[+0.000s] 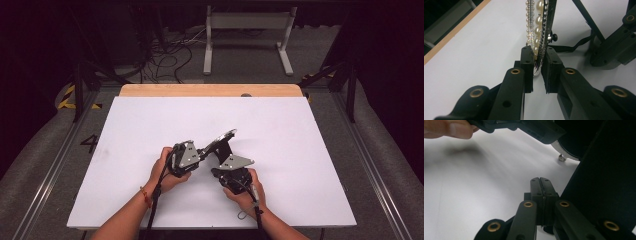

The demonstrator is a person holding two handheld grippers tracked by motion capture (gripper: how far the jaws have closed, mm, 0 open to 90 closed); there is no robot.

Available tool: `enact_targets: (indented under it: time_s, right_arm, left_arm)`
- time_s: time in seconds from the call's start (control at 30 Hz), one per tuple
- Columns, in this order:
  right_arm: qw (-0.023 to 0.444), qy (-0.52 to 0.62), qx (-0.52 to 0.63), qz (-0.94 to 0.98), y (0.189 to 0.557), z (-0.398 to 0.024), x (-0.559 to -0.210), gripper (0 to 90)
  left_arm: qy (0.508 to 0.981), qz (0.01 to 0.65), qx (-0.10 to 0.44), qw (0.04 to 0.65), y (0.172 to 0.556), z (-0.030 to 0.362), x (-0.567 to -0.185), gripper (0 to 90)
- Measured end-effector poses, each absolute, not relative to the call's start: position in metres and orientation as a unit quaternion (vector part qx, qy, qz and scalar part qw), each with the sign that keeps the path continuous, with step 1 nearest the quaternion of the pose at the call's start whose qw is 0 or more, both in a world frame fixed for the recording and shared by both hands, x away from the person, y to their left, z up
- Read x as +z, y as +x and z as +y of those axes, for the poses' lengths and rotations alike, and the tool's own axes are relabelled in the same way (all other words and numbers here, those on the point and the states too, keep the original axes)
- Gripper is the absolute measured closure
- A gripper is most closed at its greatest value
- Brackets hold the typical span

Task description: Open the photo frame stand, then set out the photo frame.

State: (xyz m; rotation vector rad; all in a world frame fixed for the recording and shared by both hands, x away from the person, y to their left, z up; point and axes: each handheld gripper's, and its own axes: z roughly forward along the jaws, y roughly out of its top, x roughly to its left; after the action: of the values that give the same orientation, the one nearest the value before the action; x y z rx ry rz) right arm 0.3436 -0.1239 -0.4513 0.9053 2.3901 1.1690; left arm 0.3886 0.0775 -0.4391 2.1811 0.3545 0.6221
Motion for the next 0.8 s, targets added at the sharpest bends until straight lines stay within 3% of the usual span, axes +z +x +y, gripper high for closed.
enact_targets:
  time_s: [0.8]
  right_arm:
    - [0.167,0.324,0.398,0.841,0.3401,-0.1209,-0.4576,90.0]
  left_arm:
    - [0.866,0.131,0.243,0.418,0.3923,0.0782,-0.4420,79.4]
